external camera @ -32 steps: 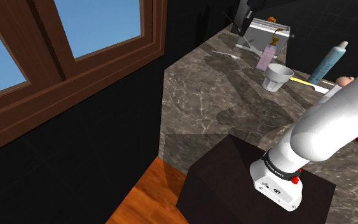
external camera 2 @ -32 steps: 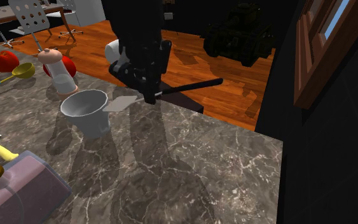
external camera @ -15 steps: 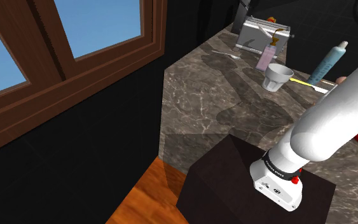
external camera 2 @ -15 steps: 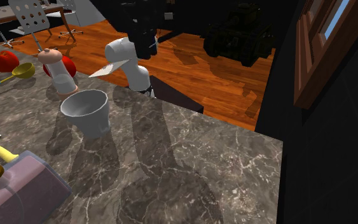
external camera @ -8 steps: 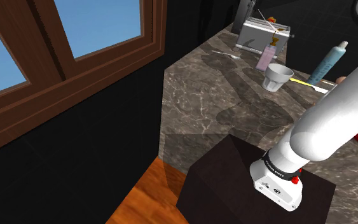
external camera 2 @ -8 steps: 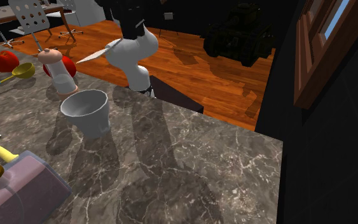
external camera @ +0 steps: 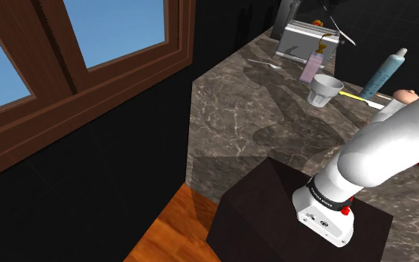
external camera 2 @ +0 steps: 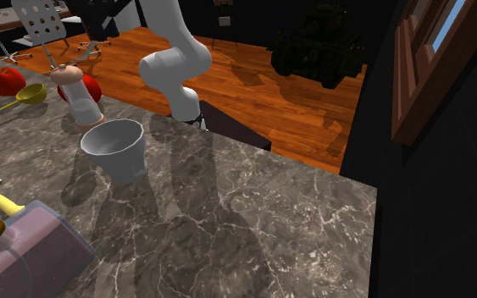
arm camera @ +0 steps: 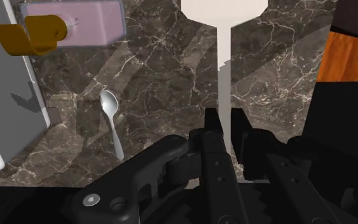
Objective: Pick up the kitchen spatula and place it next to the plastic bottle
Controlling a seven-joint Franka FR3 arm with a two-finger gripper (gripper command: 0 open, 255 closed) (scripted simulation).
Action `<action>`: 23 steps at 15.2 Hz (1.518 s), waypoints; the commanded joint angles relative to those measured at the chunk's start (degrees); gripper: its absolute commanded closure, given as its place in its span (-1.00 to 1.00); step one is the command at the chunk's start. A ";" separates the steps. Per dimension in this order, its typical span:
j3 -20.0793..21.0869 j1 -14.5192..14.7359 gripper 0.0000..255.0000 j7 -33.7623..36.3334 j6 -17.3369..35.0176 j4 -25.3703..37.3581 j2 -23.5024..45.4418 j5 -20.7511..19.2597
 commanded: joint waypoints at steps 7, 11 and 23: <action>-4.47 -3.57 1.00 -8.29 -1.59 -3.82 -6.80 -4.59; -7.36 -5.14 1.00 -12.97 -2.59 -4.18 -9.02 -6.71; -20.92 -7.28 1.00 -30.17 -5.30 1.33 -9.47 -10.98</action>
